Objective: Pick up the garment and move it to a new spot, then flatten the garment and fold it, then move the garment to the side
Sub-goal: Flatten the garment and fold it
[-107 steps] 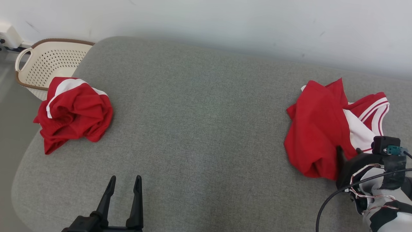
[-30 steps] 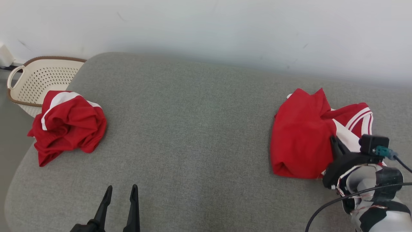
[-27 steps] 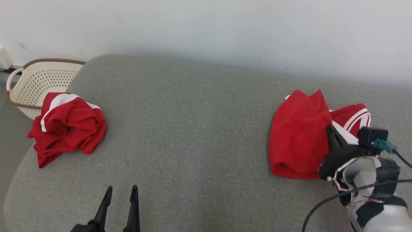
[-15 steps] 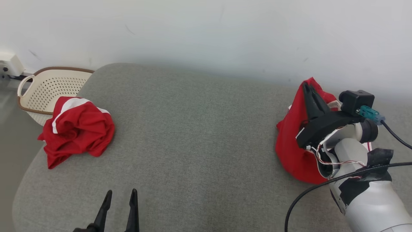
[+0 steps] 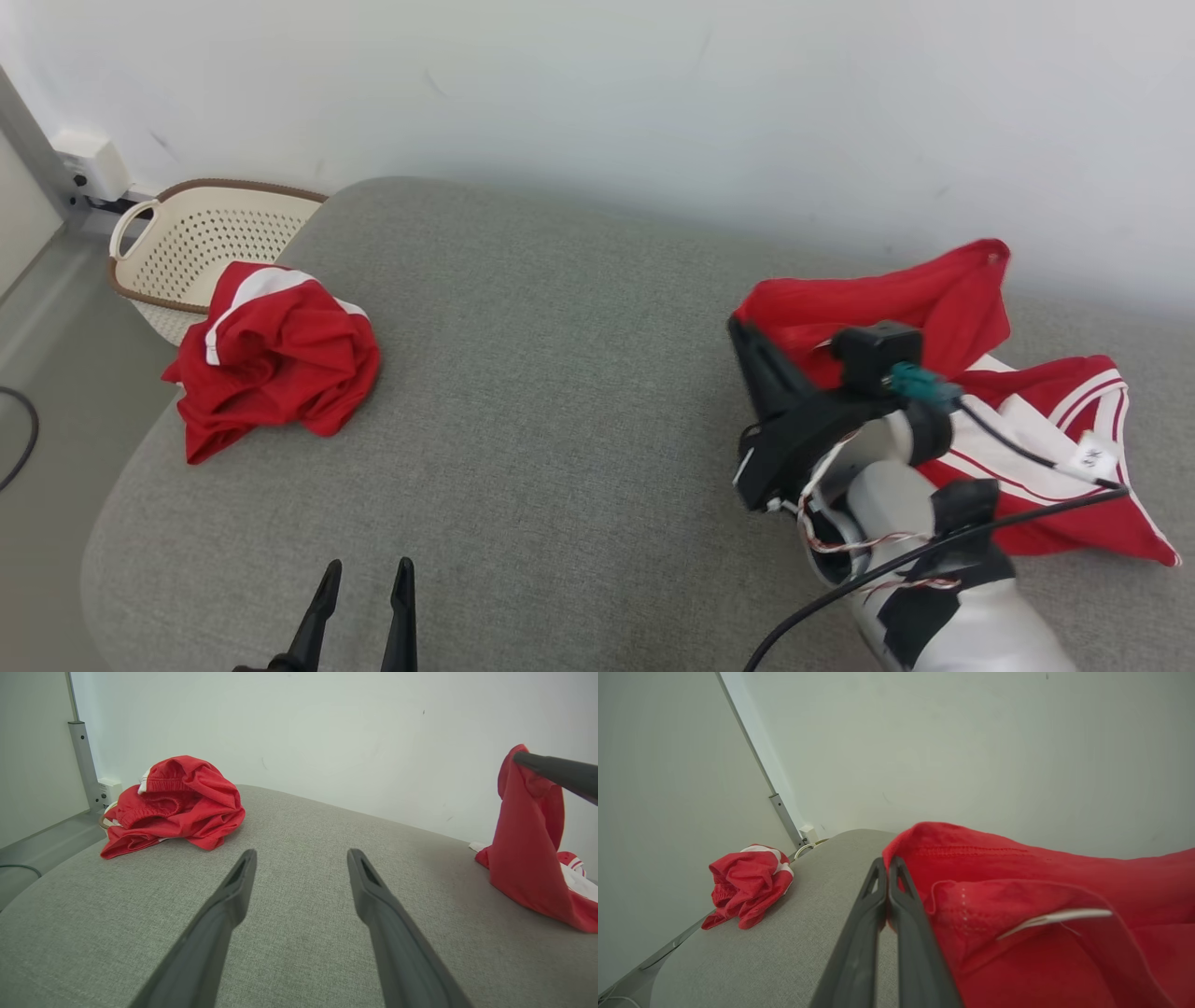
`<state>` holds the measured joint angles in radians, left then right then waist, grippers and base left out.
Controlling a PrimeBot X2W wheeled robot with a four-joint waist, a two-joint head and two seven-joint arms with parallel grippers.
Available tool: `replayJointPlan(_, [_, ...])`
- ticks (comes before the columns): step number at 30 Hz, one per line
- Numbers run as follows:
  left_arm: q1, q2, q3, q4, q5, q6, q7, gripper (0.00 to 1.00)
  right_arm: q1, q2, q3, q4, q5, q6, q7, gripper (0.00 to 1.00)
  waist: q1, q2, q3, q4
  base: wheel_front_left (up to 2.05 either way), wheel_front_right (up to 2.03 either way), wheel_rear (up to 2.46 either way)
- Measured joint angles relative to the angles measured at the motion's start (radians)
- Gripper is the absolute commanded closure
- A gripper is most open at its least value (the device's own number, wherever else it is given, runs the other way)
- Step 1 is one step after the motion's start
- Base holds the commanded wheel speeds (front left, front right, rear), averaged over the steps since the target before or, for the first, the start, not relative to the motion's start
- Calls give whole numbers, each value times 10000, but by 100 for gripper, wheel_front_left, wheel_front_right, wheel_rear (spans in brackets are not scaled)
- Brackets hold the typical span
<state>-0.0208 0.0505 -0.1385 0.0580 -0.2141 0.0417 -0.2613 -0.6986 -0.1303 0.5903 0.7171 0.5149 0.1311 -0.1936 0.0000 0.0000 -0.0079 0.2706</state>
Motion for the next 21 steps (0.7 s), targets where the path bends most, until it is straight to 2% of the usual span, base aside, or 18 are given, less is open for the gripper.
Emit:
replayJointPlan(10, [-86, -2, -265, 107, -67, 38, 0, 0, 579, 577, 2483, 123, 696, 0, 445, 100, 0, 0, 149, 348, 0, 0, 0])
replayJointPlan(11, [-97, 0, -265, 125, -69, 38, 0, 0, 576, 594, 2629, 153, 800, 0, 428, 95, 0, -1, 159, 370, 0, 0, 0])
replayJointPlan(12, [-103, 0, -270, 134, -71, 40, 0, 0, 570, 600, 2773, 199, 861, 0, 389, 25, 0, 0, 169, 385, 0, 0, 0])
replayJointPlan(13, [-105, 0, -270, 138, -73, 40, 0, 0, 570, 604, 2886, 268, 966, 0, 378, 0, 0, 0, 178, 397, 0, 0, 0])
replayJointPlan(21, [-81, 0, -261, 173, -127, 100, 0, 0, 509, 485, 2980, 453, 1576, 0, -316, 0, 0, -1, 109, 288, 0, 0, 0])
